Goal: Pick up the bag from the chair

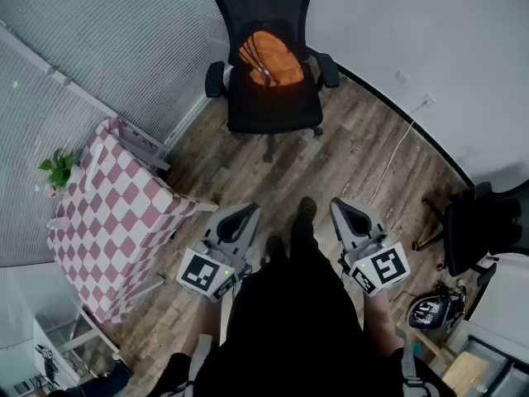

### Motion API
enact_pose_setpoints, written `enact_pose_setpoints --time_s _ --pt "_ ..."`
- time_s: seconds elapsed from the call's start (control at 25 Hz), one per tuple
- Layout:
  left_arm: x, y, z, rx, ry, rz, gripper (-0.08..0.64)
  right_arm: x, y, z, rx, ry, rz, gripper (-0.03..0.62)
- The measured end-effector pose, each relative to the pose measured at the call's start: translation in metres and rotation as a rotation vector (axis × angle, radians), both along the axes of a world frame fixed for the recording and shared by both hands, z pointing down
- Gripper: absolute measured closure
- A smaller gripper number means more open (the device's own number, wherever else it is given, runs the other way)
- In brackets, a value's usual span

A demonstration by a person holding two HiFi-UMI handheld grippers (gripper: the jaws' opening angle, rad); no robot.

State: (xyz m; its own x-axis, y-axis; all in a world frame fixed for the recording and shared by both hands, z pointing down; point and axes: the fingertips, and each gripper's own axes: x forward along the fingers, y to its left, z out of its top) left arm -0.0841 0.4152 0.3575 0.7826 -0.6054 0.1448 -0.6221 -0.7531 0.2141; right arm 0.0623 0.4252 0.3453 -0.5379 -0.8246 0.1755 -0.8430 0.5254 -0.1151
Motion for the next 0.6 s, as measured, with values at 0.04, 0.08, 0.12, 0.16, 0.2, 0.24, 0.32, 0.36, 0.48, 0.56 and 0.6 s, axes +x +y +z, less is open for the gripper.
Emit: enact_pose_setpoints --time_s 0.04,0.08,0.12,0.16,0.2,0.24,0.32,0.36,0.48,0.56,0.6 --pt "0.000 -0.001 0.000 -0.001 -0.002 0.002 0.517 -0.001 0.000 0.000 0.002 0.000 0.003 0.574" --pt "-0.001 -0.002 0.000 -0.001 -0.004 0.004 0.517 -0.001 0.000 -0.001 0.003 0.001 0.005 0.574" --pt "-0.001 -0.002 0.000 -0.001 -0.006 0.007 0.517 -0.002 0.000 -0.001 0.003 0.003 0.008 0.574" --pt "-0.001 -0.003 -0.001 0.002 -0.007 0.011 0.517 -0.002 0.000 -0.001 0.002 0.004 0.010 0.574" --pt "-0.001 -0.004 -0.002 0.007 -0.006 0.013 0.517 -0.003 0.000 0.000 0.000 0.002 0.012 0.574" --pt "-0.002 -0.006 -0.003 0.012 -0.004 0.015 0.517 -0.003 0.000 0.000 -0.003 -0.005 0.015 0.574" --pt "-0.005 -0.008 -0.003 0.013 -0.004 0.017 0.517 -0.004 -0.002 -0.001 -0.002 -0.028 0.025 0.574" --pt "-0.006 -0.009 -0.002 0.008 -0.003 0.019 0.517 -0.003 -0.003 -0.002 0.003 -0.043 0.033 0.574" --pt "-0.009 -0.011 0.006 -0.031 -0.007 0.028 0.518 -0.001 -0.007 -0.005 0.010 -0.130 0.067 0.574" --pt "-0.010 -0.012 0.016 -0.060 -0.023 0.038 0.518 0.001 -0.011 -0.002 -0.005 -0.161 0.090 0.574" --pt "-0.010 -0.012 0.020 -0.069 -0.027 0.044 0.518 0.002 -0.013 0.000 -0.013 -0.156 0.100 0.574"
